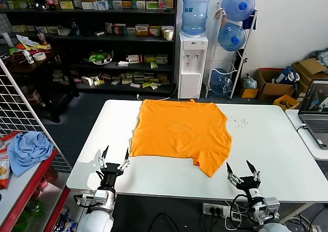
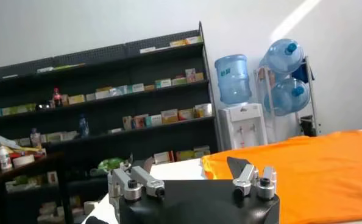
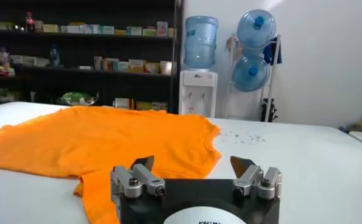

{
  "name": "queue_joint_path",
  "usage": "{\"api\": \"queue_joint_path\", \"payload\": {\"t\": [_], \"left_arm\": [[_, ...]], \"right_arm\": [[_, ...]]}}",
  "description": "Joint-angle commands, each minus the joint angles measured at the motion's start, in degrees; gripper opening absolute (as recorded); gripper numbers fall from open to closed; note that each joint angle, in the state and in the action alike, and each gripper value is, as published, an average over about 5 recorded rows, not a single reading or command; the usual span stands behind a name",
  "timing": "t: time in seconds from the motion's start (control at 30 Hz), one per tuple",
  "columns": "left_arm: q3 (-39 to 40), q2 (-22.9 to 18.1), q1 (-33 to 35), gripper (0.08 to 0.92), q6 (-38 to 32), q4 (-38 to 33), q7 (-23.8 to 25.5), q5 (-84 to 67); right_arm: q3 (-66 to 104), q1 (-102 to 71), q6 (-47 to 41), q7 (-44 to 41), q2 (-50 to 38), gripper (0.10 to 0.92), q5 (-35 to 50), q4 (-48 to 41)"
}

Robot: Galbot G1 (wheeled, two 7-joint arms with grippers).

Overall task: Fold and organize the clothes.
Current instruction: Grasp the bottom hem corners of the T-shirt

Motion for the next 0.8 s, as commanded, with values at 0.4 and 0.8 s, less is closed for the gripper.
{"api": "queue_joint_path", "payload": {"t": [0.4, 0.8], "left_arm": [[5.8, 4.4, -7.8, 0.823, 16.7, 3.5, 1.0, -9.7], [7.3, 4.2, -13.2, 0.823, 19.9, 6.2, -0.6, -20.5]], "right_arm": [[-6.6, 4.7, -10.4, 4.5, -0.1, 0.823, 2.7, -3.3], [-9.3, 8.1, -11.7, 6.2, 0.8, 0.823, 1.3, -5.7]]}}
